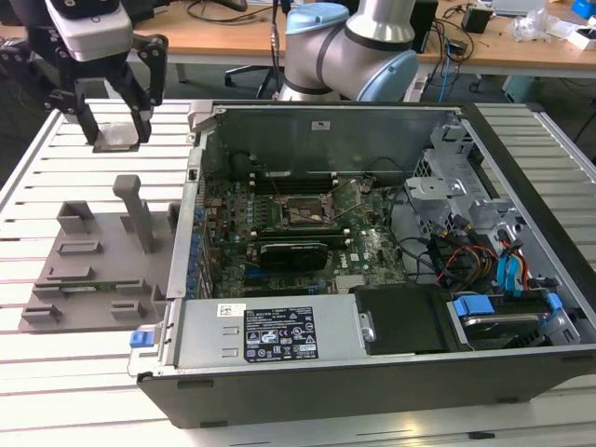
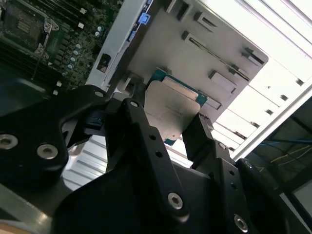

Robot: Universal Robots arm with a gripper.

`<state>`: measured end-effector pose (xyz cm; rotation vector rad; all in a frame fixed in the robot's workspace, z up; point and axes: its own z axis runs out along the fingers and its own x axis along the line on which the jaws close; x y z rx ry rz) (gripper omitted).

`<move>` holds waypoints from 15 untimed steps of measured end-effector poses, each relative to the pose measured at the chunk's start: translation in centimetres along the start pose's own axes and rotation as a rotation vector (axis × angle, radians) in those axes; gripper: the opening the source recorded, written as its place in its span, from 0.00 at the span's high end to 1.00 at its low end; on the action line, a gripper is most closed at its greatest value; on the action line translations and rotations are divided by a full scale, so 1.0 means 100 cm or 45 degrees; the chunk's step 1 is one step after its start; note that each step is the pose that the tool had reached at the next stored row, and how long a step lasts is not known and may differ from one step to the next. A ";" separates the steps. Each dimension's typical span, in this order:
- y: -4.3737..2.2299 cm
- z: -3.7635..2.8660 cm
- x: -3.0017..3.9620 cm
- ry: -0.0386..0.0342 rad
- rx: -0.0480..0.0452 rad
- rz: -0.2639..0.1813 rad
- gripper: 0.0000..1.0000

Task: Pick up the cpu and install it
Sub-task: 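Pick up the cpu and move it towards the insertion slot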

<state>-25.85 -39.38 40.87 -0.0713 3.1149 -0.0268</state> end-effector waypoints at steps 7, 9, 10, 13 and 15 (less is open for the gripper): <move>0.0002 0.0011 -0.0154 -0.0021 -0.072 0.002 0.45; 0.0004 0.0013 -0.0200 -0.0018 -0.071 0.002 0.45; 0.0003 0.0014 -0.0229 -0.0015 -0.071 0.002 0.45; 0.0002 0.0019 -0.0310 -0.0009 -0.071 0.002 0.45; 0.0001 0.0019 -0.0339 -0.0006 -0.071 0.002 0.45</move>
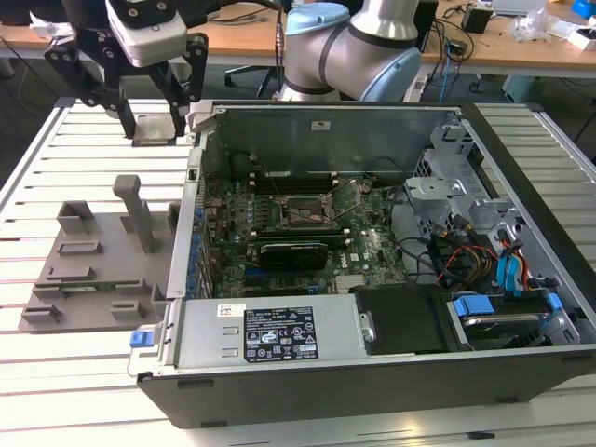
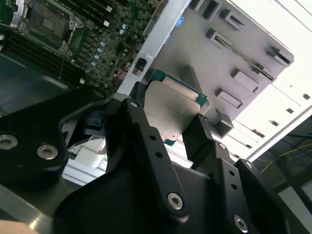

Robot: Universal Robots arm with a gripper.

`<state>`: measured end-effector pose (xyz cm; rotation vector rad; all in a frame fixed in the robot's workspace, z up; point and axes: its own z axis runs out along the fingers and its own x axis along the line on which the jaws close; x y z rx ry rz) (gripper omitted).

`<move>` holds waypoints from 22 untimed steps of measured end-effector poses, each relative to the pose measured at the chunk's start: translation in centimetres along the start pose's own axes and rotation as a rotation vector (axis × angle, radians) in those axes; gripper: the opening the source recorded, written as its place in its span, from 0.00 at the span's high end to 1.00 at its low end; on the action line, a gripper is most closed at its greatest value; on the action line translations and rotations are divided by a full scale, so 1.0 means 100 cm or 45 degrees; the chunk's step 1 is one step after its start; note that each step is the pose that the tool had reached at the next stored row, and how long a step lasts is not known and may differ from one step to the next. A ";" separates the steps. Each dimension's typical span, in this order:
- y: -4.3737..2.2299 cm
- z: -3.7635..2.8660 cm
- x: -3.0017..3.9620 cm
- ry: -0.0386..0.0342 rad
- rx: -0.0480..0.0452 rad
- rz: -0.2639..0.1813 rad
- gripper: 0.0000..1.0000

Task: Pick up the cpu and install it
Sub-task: 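Pick up the cpu and move it towards the insertion slot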

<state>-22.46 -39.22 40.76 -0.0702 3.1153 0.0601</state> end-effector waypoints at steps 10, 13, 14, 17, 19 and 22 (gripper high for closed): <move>-0.0007 0.0006 -0.0163 0.0011 0.000 0.000 0.45; -0.0009 0.0008 -0.0227 0.0014 0.000 0.000 0.45; -0.0010 0.0009 -0.0240 0.0015 0.000 0.000 0.45; -0.0012 0.0011 -0.0298 0.0020 0.000 0.000 0.45; -0.0013 0.0012 -0.0325 0.0022 0.000 0.000 0.45; -0.0014 0.0013 -0.0359 0.0023 0.000 0.000 0.45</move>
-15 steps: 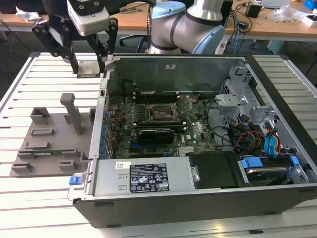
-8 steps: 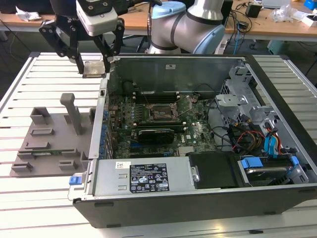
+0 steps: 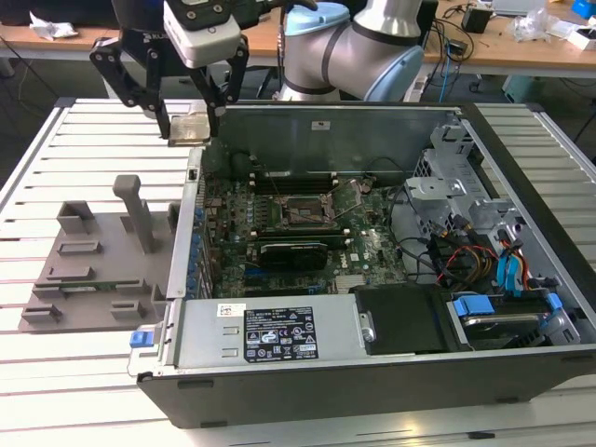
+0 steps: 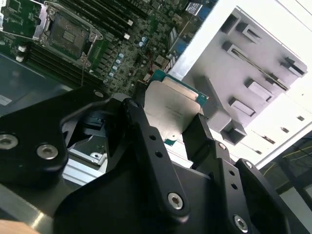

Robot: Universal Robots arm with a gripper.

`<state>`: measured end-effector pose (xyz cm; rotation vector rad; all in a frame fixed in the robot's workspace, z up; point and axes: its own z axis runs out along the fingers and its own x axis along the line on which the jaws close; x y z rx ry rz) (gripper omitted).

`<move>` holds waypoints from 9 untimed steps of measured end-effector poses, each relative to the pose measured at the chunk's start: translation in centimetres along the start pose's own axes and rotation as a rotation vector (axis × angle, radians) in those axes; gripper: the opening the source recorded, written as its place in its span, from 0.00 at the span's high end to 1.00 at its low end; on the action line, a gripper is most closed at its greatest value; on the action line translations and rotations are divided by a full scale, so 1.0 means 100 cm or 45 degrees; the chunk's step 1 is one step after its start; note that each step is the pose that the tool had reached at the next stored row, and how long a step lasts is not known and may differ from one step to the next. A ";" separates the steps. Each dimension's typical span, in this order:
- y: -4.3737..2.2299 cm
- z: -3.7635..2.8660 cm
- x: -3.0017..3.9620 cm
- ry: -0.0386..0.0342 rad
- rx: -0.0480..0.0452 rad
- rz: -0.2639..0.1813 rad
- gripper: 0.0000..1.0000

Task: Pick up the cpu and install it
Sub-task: 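Pick up the cpu and move it towards the insertion slot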

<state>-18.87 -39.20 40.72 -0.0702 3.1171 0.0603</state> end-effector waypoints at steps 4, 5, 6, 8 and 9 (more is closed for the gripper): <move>-0.0003 0.0001 -0.0061 0.0002 0.000 0.000 0.45; -0.0003 0.0002 -0.0077 0.0002 0.000 0.000 0.45; -0.0004 0.0002 -0.0087 0.0002 0.000 0.000 0.45; -0.0005 0.0002 -0.0113 0.0006 0.000 0.000 0.45; -0.0005 0.0003 -0.0121 0.0005 0.000 0.000 0.45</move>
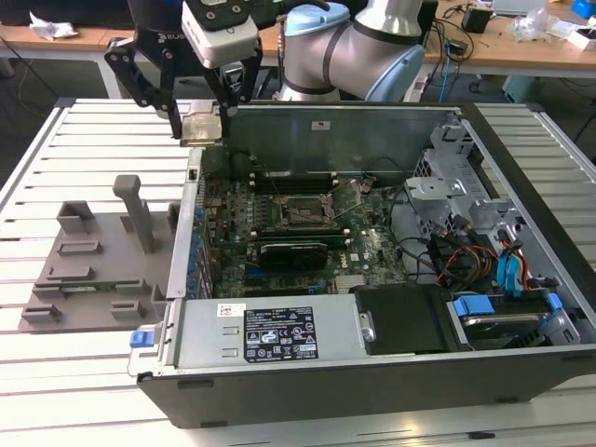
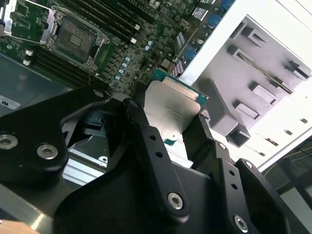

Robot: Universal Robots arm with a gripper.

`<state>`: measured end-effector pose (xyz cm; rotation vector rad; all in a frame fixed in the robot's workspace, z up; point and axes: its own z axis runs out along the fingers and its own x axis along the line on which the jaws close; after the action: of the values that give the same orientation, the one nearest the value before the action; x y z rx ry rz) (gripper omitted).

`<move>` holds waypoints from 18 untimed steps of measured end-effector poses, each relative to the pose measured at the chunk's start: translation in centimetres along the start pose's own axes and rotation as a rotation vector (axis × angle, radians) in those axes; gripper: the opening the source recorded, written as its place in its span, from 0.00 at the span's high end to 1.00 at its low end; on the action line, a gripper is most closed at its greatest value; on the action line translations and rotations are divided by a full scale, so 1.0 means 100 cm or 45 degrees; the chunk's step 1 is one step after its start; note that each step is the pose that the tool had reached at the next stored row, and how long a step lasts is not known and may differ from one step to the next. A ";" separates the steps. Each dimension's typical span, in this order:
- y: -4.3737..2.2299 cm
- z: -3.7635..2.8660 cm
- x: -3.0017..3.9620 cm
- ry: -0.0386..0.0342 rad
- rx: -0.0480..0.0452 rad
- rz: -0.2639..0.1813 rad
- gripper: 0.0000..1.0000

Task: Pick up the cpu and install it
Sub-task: 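Pick up the cpu and move it towards the insertion slot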

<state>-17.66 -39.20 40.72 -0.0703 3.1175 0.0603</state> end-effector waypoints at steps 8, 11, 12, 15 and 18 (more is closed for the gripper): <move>-0.0002 0.0005 -0.0104 0.0006 0.000 0.000 0.45; -0.0003 0.0007 -0.0175 0.0011 0.000 0.000 0.45; -0.0003 0.0008 -0.0221 0.0014 0.000 0.000 0.45; -0.0004 0.0010 -0.0296 0.0022 0.000 0.000 0.45; -0.0007 0.0011 -0.0366 0.0024 0.000 -0.001 0.45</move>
<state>-14.00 -39.09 40.69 -0.0712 3.1194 0.0603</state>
